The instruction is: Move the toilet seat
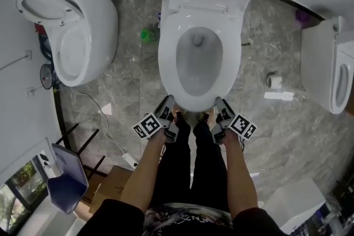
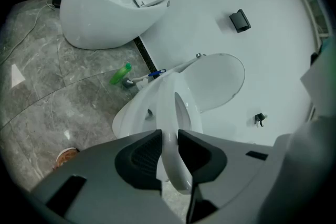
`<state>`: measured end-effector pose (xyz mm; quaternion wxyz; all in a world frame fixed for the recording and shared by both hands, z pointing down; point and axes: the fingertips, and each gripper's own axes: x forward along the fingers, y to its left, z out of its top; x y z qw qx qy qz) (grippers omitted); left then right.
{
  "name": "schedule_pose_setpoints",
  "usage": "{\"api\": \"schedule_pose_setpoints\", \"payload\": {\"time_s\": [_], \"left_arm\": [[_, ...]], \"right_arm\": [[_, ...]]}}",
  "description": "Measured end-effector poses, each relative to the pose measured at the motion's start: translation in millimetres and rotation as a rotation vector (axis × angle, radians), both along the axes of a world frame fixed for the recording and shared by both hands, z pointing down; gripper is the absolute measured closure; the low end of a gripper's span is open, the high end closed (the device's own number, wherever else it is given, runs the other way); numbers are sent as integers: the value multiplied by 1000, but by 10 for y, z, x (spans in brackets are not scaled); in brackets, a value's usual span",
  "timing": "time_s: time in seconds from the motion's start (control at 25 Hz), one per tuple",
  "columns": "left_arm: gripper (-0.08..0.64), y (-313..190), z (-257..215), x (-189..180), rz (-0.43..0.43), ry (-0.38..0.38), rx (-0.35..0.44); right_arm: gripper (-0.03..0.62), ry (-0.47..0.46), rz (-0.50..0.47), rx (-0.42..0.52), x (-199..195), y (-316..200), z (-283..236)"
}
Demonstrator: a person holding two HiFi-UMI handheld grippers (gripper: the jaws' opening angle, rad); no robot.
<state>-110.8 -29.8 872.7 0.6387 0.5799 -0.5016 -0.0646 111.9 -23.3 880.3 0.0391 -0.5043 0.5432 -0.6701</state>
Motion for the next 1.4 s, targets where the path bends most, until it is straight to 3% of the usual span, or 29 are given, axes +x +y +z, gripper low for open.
{"api": "schedule_pose_setpoints", "payload": {"time_s": [0.32,0.48,0.64,1.12,1.4], "left_arm": [[460,-212,-767,-13,-21,91,51],[471,-345,-1078,-50,-32,103,82],[479,-512,-1418,18,-88,195,140],[516,-841,-1932,14,-89,154,204],[531,-1194,-2319,48,-145,228,305]], "right_arm": [[449,-85,42,41,38,-206,-758],[451,-143,86,57,38,-321,-1058],[451,-187,114,83,70,-444,-1329],[437,-276,140,172,142,-849,-1901],[434,-316,154,235,185,-1194,-2212]]}}
